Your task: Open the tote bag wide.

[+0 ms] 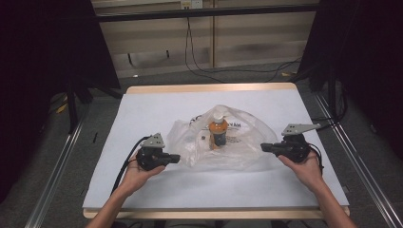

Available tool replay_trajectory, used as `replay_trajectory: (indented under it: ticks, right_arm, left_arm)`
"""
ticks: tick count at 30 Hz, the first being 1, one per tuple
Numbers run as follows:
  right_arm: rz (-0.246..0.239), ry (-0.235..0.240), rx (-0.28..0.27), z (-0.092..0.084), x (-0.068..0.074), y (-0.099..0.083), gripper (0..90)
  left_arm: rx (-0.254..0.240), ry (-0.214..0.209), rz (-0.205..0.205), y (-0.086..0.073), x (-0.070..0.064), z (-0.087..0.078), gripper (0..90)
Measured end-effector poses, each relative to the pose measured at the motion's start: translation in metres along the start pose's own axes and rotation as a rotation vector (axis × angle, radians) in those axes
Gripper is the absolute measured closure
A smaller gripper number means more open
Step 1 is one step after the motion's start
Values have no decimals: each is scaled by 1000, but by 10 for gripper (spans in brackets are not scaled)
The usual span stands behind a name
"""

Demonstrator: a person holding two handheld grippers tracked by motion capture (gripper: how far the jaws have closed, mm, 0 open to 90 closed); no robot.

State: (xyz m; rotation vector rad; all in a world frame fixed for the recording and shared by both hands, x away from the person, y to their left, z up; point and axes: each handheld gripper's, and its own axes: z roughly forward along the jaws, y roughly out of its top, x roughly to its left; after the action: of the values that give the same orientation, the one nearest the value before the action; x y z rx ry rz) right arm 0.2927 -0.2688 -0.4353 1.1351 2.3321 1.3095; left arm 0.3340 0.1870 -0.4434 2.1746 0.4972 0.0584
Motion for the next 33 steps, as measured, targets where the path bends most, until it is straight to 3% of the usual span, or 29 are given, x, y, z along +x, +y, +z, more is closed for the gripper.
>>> replay_trajectory:
  ticks: [5,13,20,22,26,29,31,32,33]
  right_arm:
    - [-14,10,-44,-8,5,16,900]
    - [-70,56,-66,-1,21,44,900]
    - [-108,98,-47,12,28,71,900]
    - [-118,113,-37,20,25,81,900]
    - [-110,116,-34,36,11,95,900]
    - [-88,109,-46,48,-1,101,900]
    - [-68,109,-41,59,-9,103,900]
    - [-59,107,-31,65,-13,103,900]
    - [-47,99,-11,73,-18,100,900]
  left_arm:
    - [-39,4,22,15,-2,-9,900]
    - [-88,-9,78,48,-14,-12,900]
    - [-101,-71,134,90,-18,11,900]
    - [-70,-45,145,100,-11,24,900]
    - [-54,22,68,106,20,49,900]
    - [-79,48,-4,104,40,59,900]
    - [-57,62,-16,101,46,66,900]
    - [0,78,-5,99,48,73,900]
    - [11,77,-10,97,48,75,900]
